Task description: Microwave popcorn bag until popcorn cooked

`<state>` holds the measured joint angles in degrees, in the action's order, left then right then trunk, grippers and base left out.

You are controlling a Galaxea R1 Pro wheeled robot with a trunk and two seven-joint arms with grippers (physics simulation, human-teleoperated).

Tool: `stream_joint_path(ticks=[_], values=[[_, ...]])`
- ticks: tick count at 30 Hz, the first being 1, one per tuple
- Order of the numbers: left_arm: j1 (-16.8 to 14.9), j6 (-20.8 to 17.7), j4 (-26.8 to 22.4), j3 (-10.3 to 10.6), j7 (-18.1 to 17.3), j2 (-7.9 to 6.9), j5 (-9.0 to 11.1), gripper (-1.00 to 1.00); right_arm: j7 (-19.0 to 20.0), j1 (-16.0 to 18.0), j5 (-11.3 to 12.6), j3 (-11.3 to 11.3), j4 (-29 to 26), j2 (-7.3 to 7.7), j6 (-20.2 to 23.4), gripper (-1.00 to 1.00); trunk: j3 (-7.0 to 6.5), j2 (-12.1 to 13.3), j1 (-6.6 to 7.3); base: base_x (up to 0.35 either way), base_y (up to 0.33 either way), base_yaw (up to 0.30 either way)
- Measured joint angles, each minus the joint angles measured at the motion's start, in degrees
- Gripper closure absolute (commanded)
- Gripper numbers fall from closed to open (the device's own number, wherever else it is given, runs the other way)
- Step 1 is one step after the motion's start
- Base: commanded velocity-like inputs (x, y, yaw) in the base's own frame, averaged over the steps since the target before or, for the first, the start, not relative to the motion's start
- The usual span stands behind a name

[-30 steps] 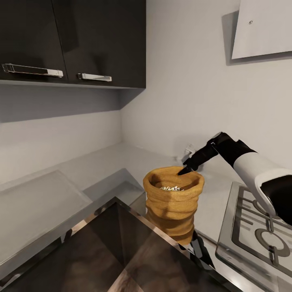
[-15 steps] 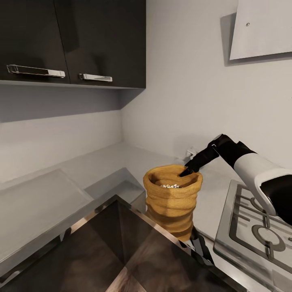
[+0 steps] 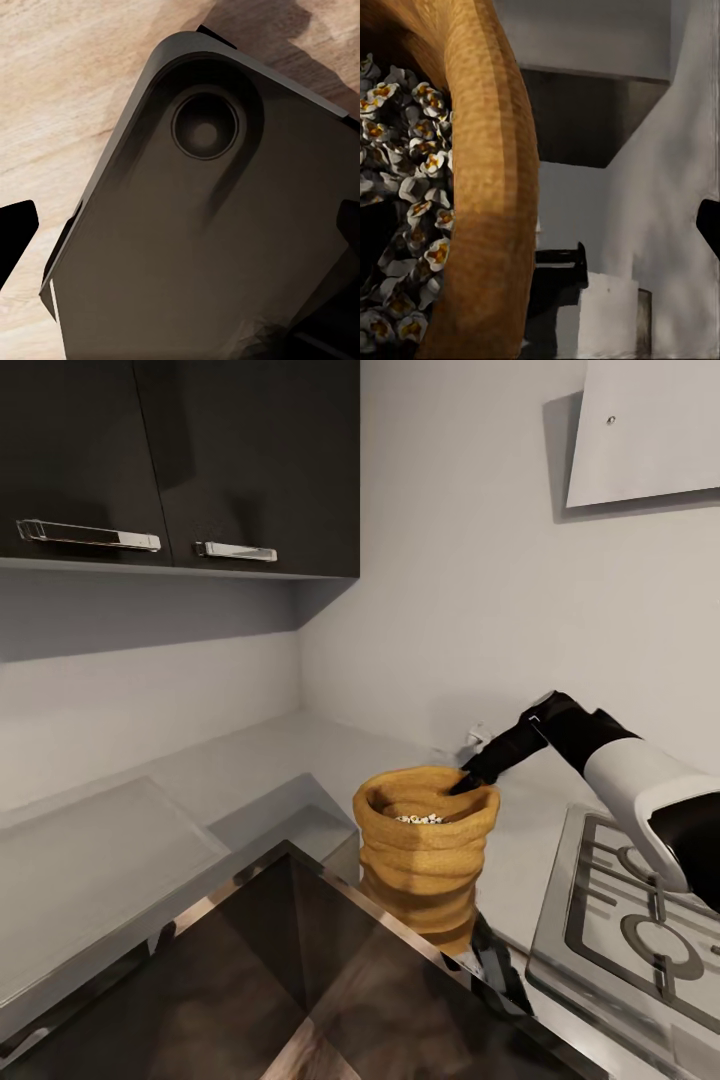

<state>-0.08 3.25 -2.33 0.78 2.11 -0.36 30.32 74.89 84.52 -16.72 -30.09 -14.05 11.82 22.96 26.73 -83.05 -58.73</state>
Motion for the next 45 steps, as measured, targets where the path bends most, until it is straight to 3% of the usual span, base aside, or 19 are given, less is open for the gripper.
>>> stream_joint_path(ticks=[3,6,7,19,21,24,26,28,29,32,37,41,45], values=[[0.0,0.0,0.0,0.0,0.0,0.0,0.0,-1.0,0.0,0.0,0.1,0.0,0.0,1.26,0.0,-1.0,0.0,0.0,0.0,0.0,0.0,0.0],[0.0,0.0,0.0,0.0,0.0,0.0,0.0,-1.0,0.0,0.0,0.2,0.0,0.0,1.51,0.0,-1.0,0.0,0.0,0.0,0.0,0.0,0.0],[0.0,0.0,0.0,0.0,0.0,0.0,0.0,-1.0,0.0,0.0,0.2,0.0,0.0,1.53,0.0,1.0,0.0,0.0,0.0,0.0,0.0,0.0],[0.0,0.0,0.0,0.0,0.0,0.0,0.0,-1.0,0.6,0.0,0.3,0.4,-0.3,1.37,0.3,1.0,0.0,0.0,0.0,0.0,0.0,0.0],[0.0,0.0,0.0,0.0,0.0,0.0,0.0,-1.0,1.0,0.0,1.5,2.4,-0.7,1.4,0.5,1.0,0.0,0.0,0.0,0.0,0.0,0.0],[0.0,0.0,0.0,0.0,0.0,0.0,0.0,-1.0,2.4,0.0,5.3,5.9,-1.3,1.47,1.7,1.0,0.0,0.0,0.0,0.0,0.0,0.0],[0.0,0.0,0.0,0.0,0.0,0.0,0.0,-1.0,2.6,0.0,5.9,6.5,-3.4,1.52,5.9,1.0,0.0,0.0,0.0,0.0,0.0,0.0],[0.0,0.0,0.0,0.0,0.0,0.0,0.0,-1.0,2.7,0.0,5.9,7.0,-10.2,1.56,13.7,1.0,-0.01,0.0,0.0,0.0,0.0,0.0],[0.0,0.0,0.0,0.0,0.0,0.0,0.0,-1.0,2.7,0.0,6.0,7.6,-14.1,1.57,19.8,1.0,-0.01,0.0,0.01,0.0,0.0,0.0],[0.0,0.0,0.0,0.0,0.0,0.0,-0.1,-1.0,2.4,0.0,6.0,8.1,-17.4,1.6,28.8,1.0,0.0,0.0,0.0,0.0,0.0,0.0],[0.0,0.0,0.0,0.0,0.0,0.0,0.0,-1.0,2.0,0.0,5.8,8.1,-18.0,2.56,34.0,1.0,0.0,0.0,0.0,0.0,0.0,0.0],[0.0,0.0,0.0,0.0,0.0,0.0,0.0,-1.0,1.9,0.0,5.6,8.1,-18.1,3.06,35.3,1.0,0.0,0.0,0.0,-0.002,0.0,0.0],[0.0,0.0,0.0,0.0,0.0,0.32,-0.1,-1.0,1.7,0.0,5.4,8.1,-18.1,5.05,36.6,1.0,0.0,0.0,-0.03,-0.206,-0.048,0.0]])
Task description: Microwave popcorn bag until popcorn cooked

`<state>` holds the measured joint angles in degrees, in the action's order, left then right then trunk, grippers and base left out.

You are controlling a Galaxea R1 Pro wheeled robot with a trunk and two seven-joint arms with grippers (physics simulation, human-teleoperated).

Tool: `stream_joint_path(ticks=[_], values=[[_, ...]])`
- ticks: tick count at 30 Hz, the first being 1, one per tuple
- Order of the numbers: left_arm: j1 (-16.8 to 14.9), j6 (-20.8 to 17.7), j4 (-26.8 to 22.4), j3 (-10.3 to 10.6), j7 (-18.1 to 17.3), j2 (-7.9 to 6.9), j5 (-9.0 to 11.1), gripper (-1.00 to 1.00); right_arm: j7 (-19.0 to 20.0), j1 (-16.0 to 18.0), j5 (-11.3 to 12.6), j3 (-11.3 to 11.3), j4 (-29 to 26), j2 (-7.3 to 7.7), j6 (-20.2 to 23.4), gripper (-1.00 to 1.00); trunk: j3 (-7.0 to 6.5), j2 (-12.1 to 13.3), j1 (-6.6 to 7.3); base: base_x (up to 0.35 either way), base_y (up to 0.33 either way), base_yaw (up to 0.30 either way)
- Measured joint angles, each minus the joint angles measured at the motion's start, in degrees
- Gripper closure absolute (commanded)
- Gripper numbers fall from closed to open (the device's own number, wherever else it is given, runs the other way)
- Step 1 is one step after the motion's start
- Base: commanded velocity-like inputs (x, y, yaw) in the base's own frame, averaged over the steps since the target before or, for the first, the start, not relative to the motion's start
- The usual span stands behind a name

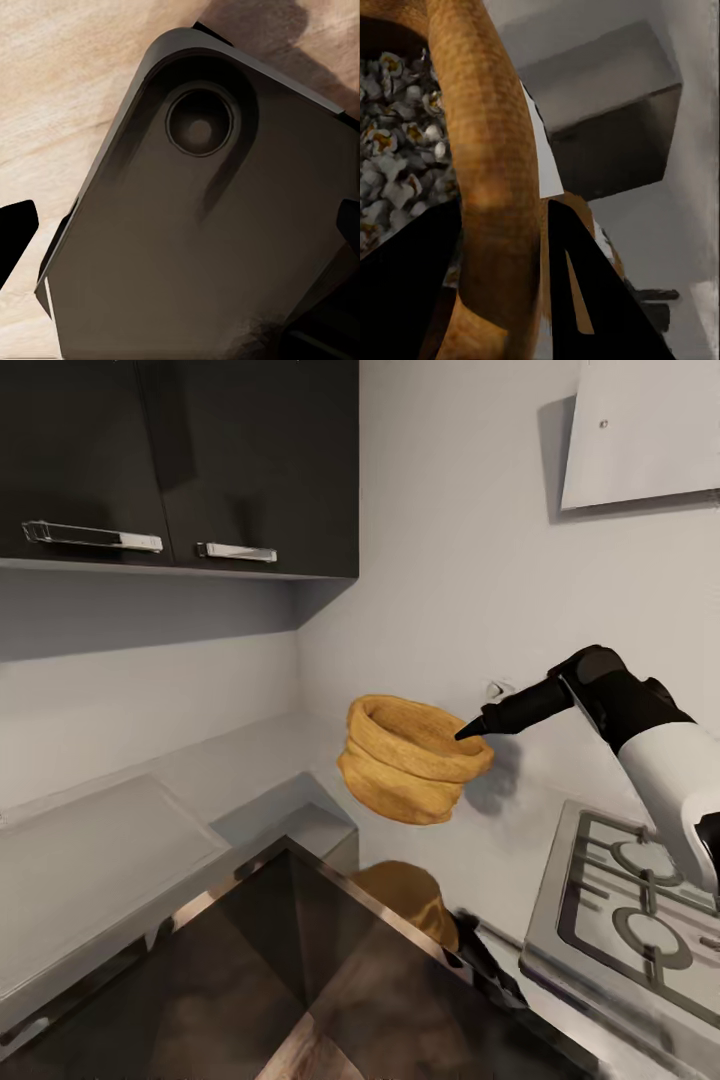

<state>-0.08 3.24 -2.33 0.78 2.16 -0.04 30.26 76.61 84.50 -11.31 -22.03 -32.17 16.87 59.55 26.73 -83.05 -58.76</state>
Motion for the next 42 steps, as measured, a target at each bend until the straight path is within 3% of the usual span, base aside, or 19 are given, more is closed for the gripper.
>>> stream_joint_path(ticks=[2,5,10,19,21,23,24,26,28,33,35,37,42], values=[[0.0,0.0,0.0,0.0,0.1,0.09,0.0,-1.0,-0.2,0.0,-0.1,0.0,-1.9,1.5,0.0,1.0,0.0,0.0,0.0,-0.314,-0.014,0.0],[0.0,0.0,0.1,-0.1,0.3,0.11,0.2,-1.0,-0.5,0.0,-0.2,-0.2,-9.0,4.89,0.0,1.0,0.0,0.0,-0.01,-0.339,-0.002,0.0],[0.0,0.0,0.1,-0.2,0.4,0.11,0.3,-1.0,-1.2,0.0,-5.6,-0.1,-10.7,6.88,0.0,1.0,0.0,0.0,-0.01,-0.345,0.0,0.0],[0.0,1.8,0.1,-0.2,0.4,0.11,0.2,-1.0,-1.3,0.0,-6.4,0.0,-10.7,11.83,0.0,1.0,0.0,0.0,-0.01,-0.347,0.0,0.0],[0.0,1.8,0.1,-0.2,0.4,0.11,0.2,-1.0,-1.5,0.0,-6.5,0.1,-10.7,14.98,-0.1,1.0,0.0,0.0,-0.01,-0.347,0.0,0.0],[0.0,1.8,0.1,-0.2,0.4,0.11,0.3,-1.0,-1.7,0.0,-6.5,0.1,-10.7,16.93,-0.1,1.0,0.0,0.0,-0.01,-0.346,0.0,0.0],[0.0,1.8,0.1,-0.3,0.4,0.11,0.3,-1.0,-1.9,0.0,-6.7,0.1,-10.7,18.83,-0.2,1.0,0.0,0.0,-0.01,-0.347,0.0,0.0],[0.0,1.8,0.1,-0.3,0.4,0.16,0.3,-1.0,-1.9,0.0,-6.4,0.2,-10.7,20.61,0.0,1.0,0.0,0.0,-0.01,-0.347,0.0,0.0],[0.0,1.8,0.1,-0.3,0.4,0.19,0.2,-1.0,-2.1,-0.1,-6.3,0.2,-10.7,21.22,0.1,1.0,0.0,0.0,-0.01,-0.347,0.0,0.0],[0.0,1.8,0.1,-0.3,0.4,0.12,0.3,-1.0,-2.5,-0.1,-6.4,-0.4,-10.7,20.81,0.1,1.0,0.0,0.0,-0.01,-0.347,0.0,0.0],[0.0,1.8,0.2,-0.3,0.4,0.12,0.3,-1.0,-2.5,-0.1,-6.5,-0.4,-10.7,21.29,0.1,1.0,0.0,0.0,-0.01,-0.347,0.0,0.0],[0.0,1.8,0.2,-0.4,0.4,0.19,0.2,-1.0,-2.5,0.0,-6.5,0.1,-13.7,22.36,0.1,1.0,-0.01,0.0,-0.01,-0.347,0.0,0.0],[0.0,1.8,0.2,-0.4,0.4,0.19,0.2,-1.0,-2.9,-0.1,-6.4,1.7,-14.1,22.4,0.1,1.0,0.0,0.0,-0.01,-0.347,0.0,0.0]])
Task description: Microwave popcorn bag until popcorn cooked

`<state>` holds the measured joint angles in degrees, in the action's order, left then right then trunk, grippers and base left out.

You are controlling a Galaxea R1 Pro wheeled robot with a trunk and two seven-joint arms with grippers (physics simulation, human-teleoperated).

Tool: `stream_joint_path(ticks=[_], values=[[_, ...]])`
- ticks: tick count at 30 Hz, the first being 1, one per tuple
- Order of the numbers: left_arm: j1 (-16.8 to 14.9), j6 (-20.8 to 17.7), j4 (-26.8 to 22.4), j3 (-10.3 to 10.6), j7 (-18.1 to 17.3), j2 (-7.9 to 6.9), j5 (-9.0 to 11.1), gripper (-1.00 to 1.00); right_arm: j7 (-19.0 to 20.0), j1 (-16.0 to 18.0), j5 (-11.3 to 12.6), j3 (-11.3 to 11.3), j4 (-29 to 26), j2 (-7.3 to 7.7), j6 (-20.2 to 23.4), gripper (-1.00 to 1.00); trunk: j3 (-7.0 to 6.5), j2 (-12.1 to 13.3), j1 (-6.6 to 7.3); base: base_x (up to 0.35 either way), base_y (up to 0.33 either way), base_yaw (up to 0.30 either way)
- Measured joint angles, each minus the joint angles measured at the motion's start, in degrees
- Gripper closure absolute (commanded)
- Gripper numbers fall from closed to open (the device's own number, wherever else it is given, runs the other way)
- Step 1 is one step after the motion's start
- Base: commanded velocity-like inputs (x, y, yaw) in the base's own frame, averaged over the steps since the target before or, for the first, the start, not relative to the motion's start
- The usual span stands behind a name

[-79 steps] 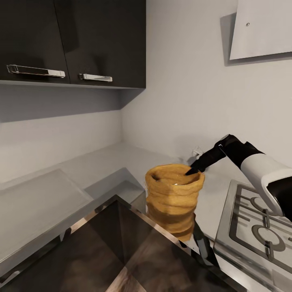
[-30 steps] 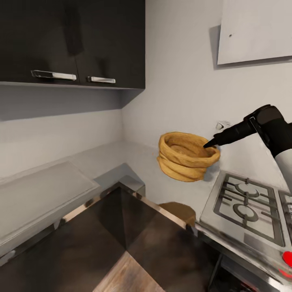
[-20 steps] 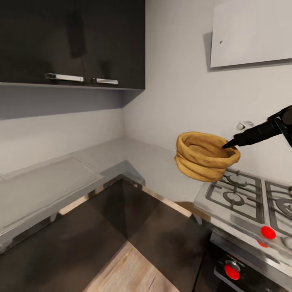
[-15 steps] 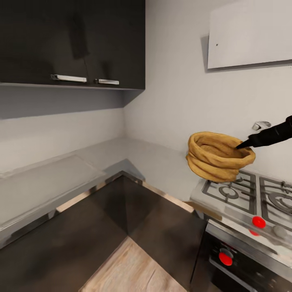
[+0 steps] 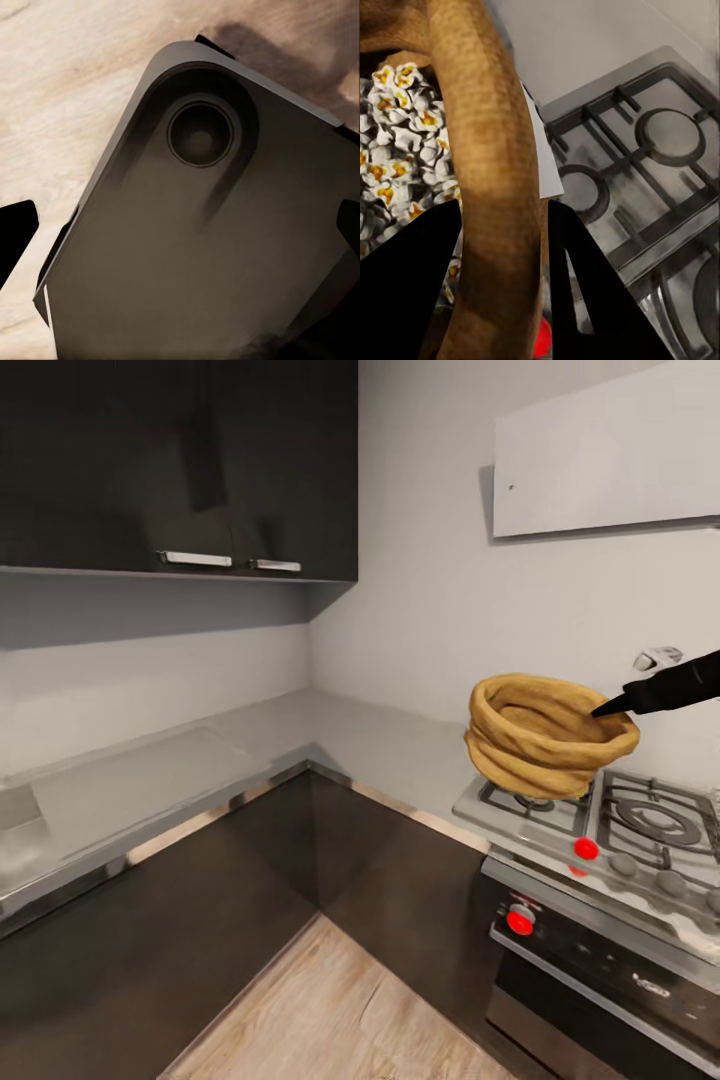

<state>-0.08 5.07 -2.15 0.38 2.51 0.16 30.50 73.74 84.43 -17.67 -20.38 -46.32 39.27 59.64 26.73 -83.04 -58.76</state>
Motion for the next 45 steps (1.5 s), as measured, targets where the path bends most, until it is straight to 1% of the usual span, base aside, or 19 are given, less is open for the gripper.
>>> stream_joint_path(ticks=[10,12,14,15,17,18,20,21,22,23,25,27,29,35,40,41,42,43,45], values=[[0.0,0.0,0.0,0.0,0.0,0.01,0.0,-1.0,-0.4,0.0,0.1,0.3,0.6,-0.47,0.0,1.0,0.0,0.0,0.0,-0.347,0.0,0.0],[0.0,0.0,0.0,0.0,0.0,0.01,0.0,-1.0,-1.0,0.0,0.1,0.9,0.7,-0.72,0.0,1.0,0.0,0.0,0.0,-0.347,0.0,0.0],[0.0,0.0,0.0,0.1,0.0,0.01,0.0,-1.0,-3.0,0.0,0.0,3.5,0.7,-0.85,0.0,1.0,0.0,0.0,0.0,-0.347,0.0,0.0],[0.0,0.0,0.0,0.1,0.0,0.01,0.0,-1.0,-4.4,0.0,0.0,5.1,0.9,-1.21,0.0,1.0,0.0,0.0,0.0,-0.347,0.0,0.0],[0.0,0.0,0.0,0.1,0.0,0.01,0.0,-1.0,-9.0,0.0,0.0,10.1,2.3,-3.66,0.1,1.0,0.0,0.0,0.0,-0.346,0.0,0.0],[0.0,0.0,0.0,0.1,0.0,-0.03,0.0,-1.0,-13.2,0.0,0.1,13.8,2.8,-5.92,0.3,1.0,0.0,0.0,-0.01,-0.346,0.0,0.0],[0.0,-0.1,0.0,0.1,0.0,-0.07,0.0,-1.0,-19.4,0.0,0.0,18.7,3.1,-8.89,0.2,1.0,0.0,0.0,0.0,-0.346,0.0,0.0],[0.0,-0.1,0.0,0.1,0.0,-0.07,0.0,-1.0,-21.8,0.0,0.0,20.6,3.2,-9.97,0.2,1.0,0.0,0.0,0.0,-0.347,0.0,0.0],[0.0,-0.1,0.0,0.1,0.0,-0.07,0.0,-1.0,-23.9,0.0,0.1,22.0,3.2,-10.98,0.2,1.0,0.0,0.0,-0.01,-0.347,0.0,0.0],[0.0,-0.1,0.0,0.1,0.0,-0.07,0.0,-1.0,-25.4,0.0,0.1,22.7,3.2,-11.92,0.2,1.0,0.0,0.0,-0.01,-0.347,0.0,0.0],[0.0,-0.1,0.0,0.1,0.0,-0.08,0.0,-1.0,-27.8,0.0,0.0,23.4,3.2,-13.21,0.2,1.0,0.0,0.0,-0.01,-0.347,0.0,0.0],[0.0,-0.1,0.0,0.1,0.0,-0.08,0.0,-1.0,-28.9,0.0,0.1,23.7,3.2,-14.2,0.2,1.0,0.0,0.0,-0.01,-0.347,0.0,0.0],[0.0,-0.1,0.0,0.1,0.0,-0.08,0.0,-1.0,-29.2,0.0,0.0,23.8,3.3,-14.59,0.2,1.0,0.0,0.0,0.0,-0.347,0.0,0.0],[0.0,-0.1,0.0,0.1,0.0,-0.08,0.0,-1.0,-29.6,0.0,-0.2,23.6,3.9,-14.53,0.1,1.0,0.01,0.0,0.0,-0.347,0.0,0.0],[0.0,-0.2,0.0,0.2,0.0,-0.08,0.1,-1.0,-30.4,0.0,-0.8,23.1,10.4,-13.85,0.1,1.0,0.0,0.0,-0.01,-0.347,0.0,0.0],[0.0,-0.2,0.0,0.2,0.0,-0.08,0.1,-1.0,-30.7,0.0,-1.2,23.0,11.2,-13.77,0.1,1.0,0.0,0.0,0.0,-0.347,0.0,0.0],[0.0,-0.2,0.0,0.2,0.0,-0.08,0.1,-1.0,-31.1,0.0,-2.1,23.0,11.3,-13.75,0.1,1.0,0.0,0.0,0.0,-0.347,0.0,0.0],[0.0,-0.2,0.0,0.2,0.0,-0.08,0.1,-1.0,-31.3,0.0,-4.2,23.0,11.4,-13.74,0.0,1.0,0.0,0.0,0.0,-0.347,0.0,0.0],[0.0,-0.2,0.0,0.2,0.0,-0.08,0.1,-1.0,-31.4,0.0,-5.0,23.0,11.4,-13.74,0.2,1.0,0.0,0.0,0.0,-0.347,0.0,0.0]])
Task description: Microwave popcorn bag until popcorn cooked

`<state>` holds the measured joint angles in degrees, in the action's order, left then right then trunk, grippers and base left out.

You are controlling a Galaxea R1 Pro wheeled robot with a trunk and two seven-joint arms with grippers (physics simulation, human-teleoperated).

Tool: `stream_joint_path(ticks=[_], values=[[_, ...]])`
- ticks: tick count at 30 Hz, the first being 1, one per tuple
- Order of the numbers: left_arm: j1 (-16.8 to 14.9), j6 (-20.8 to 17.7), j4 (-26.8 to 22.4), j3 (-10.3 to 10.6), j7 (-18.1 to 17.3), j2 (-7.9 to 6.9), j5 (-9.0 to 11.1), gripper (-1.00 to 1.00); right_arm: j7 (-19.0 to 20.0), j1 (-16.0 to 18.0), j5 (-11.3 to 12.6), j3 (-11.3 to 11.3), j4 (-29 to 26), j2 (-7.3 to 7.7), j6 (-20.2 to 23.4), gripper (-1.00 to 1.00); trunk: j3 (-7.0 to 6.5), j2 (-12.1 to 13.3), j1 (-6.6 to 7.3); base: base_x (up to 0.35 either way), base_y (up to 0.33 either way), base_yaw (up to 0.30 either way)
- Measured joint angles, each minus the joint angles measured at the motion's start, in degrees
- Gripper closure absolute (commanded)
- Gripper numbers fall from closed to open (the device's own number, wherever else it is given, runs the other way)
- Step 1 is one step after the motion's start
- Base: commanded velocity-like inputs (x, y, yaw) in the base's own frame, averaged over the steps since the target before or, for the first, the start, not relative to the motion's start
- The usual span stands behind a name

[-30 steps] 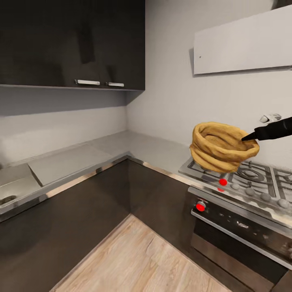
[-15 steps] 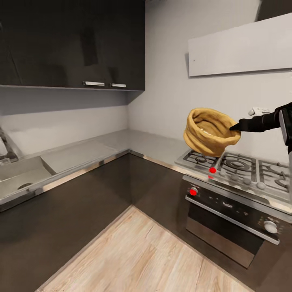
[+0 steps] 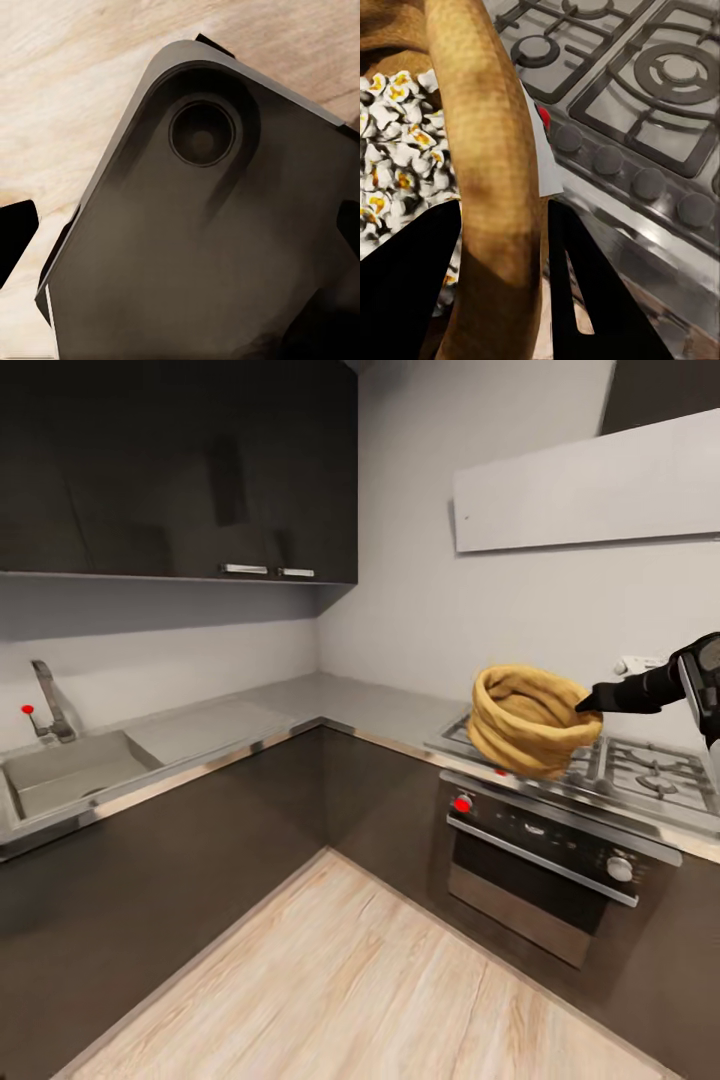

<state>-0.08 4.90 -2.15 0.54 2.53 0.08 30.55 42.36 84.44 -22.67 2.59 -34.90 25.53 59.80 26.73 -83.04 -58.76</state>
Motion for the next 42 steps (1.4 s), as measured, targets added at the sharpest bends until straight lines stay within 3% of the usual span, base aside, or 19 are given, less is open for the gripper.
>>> stream_joint_path(ticks=[17,24,42], values=[[0.0,0.1,0.0,-0.1,0.0,0.0,-0.1,-1.0,0.0,0.0,0.3,0.0,-0.1,-0.17,0.0,1.0,-0.02,0.0,0.0,-0.347,0.0,-0.092],[0.0,0.1,-0.1,0.1,0.0,0.02,-0.2,-1.0,0.0,0.0,0.1,0.0,0.0,-0.33,0.0,1.0,-0.02,0.0,0.02,-0.139,0.0,-0.273],[0.0,0.1,-0.1,0.1,0.0,-0.07,-0.1,-1.0,0.0,-0.9,0.2,0.0,0.2,-0.25,0.0,1.0,-0.02,0.0,0.01,-0.316,0.0,-0.29]])
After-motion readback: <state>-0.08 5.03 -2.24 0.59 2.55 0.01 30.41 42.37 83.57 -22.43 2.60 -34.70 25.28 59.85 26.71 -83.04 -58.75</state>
